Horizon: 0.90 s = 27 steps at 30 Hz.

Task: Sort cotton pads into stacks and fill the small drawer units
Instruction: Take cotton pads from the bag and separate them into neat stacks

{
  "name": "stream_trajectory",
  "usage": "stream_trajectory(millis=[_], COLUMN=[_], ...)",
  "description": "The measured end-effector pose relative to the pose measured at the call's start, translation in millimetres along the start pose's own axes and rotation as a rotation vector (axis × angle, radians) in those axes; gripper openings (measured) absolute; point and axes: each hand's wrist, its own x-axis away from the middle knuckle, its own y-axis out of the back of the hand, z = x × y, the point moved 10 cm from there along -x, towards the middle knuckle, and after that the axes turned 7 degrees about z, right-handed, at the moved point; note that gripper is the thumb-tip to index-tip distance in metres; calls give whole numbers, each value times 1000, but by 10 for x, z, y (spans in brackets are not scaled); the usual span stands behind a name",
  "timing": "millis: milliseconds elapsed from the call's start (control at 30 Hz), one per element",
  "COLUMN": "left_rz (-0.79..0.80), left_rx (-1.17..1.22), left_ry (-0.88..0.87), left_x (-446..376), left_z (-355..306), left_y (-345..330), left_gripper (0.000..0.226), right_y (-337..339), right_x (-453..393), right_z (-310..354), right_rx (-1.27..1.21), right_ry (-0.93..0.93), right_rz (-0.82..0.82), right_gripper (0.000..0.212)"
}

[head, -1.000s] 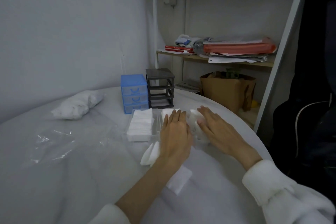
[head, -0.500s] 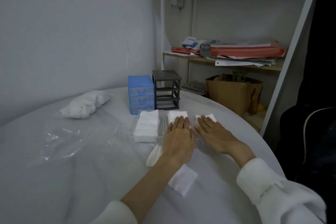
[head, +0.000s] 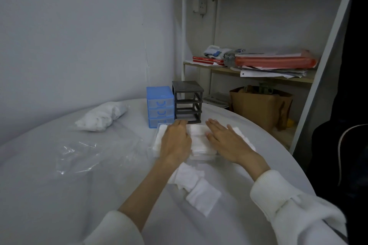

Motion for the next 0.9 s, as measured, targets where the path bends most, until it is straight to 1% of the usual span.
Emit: stream_trajectory(millis=[67,133,200,267,333,467,633,700,767,900], left_rz=[-17,3,75,168,226,270,296,300,267,137], left_rx=[-18,-39,-88,-155,-232,-287,-320,-283,-219,-9], left_ry=[29,49,52,49,41,43,37,44,42,-5], left_x=[-26,-46,-58,-55,-55,-47,-36,-47,-65,-97], left_z=[98,191,267,330,365,387,384,383,364,228], left_y=[73,89,9,-136,-235,-282,-312,-305,-254,-13], left_gripper=[38,38,41,46,49,51,51,51,51,44], right_y=[-33,-102,-192,-299,-400,-454,-453,-438,-372,-85], right_x=[-49,-105,-155,-207,-250,-253,-252,-243,-212,-41], right_z=[141,244,300,312,275,252,265,270,292,397], right_rx=[-2,-24,-65,-22,23,34,60,46,43,31], right_ry=[28,37,26,4,-27,-42,-32,-19,5,91], right_rz=[-3,13,47,82,127,173,182,163,111,-101], right_gripper=[51,52,54,57,60,66,65,64,62,53])
